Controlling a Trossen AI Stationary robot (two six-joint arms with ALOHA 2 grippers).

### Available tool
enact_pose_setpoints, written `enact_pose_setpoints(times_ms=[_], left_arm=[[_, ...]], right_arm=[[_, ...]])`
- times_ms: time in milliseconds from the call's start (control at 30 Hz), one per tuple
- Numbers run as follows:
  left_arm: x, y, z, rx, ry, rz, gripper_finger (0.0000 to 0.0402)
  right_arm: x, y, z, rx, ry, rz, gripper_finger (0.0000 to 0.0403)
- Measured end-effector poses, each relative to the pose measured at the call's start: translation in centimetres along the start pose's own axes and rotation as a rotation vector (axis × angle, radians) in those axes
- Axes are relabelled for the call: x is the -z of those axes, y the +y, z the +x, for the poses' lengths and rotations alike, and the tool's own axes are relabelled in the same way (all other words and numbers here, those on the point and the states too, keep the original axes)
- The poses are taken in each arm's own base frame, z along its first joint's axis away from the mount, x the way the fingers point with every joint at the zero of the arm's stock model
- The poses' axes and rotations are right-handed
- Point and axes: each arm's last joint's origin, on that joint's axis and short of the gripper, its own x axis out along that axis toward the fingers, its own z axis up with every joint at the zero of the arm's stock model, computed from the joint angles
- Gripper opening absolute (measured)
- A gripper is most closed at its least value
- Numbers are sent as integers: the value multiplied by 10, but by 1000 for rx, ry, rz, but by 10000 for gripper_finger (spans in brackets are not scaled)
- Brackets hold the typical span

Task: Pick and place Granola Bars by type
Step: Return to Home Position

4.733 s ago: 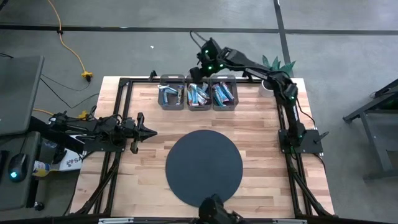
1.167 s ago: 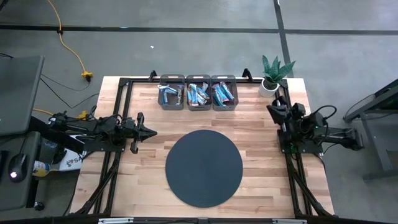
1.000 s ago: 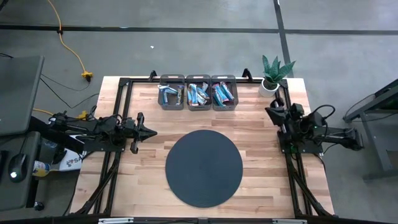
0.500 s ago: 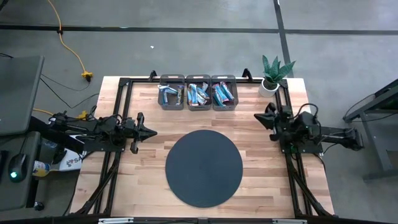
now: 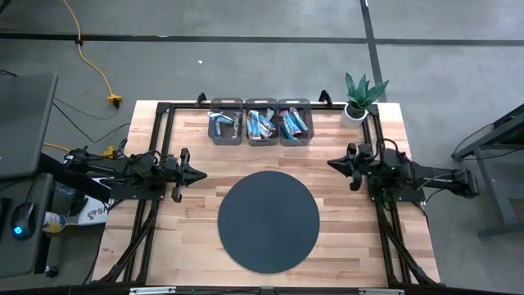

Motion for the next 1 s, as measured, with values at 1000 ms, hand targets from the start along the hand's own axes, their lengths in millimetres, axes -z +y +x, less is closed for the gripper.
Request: enact_pose_setpoints(times_ms=[1000], left_arm=[[0, 0, 0, 0, 0, 0, 1]], right_arm=[[0, -1, 0, 36, -4, -133, 1]])
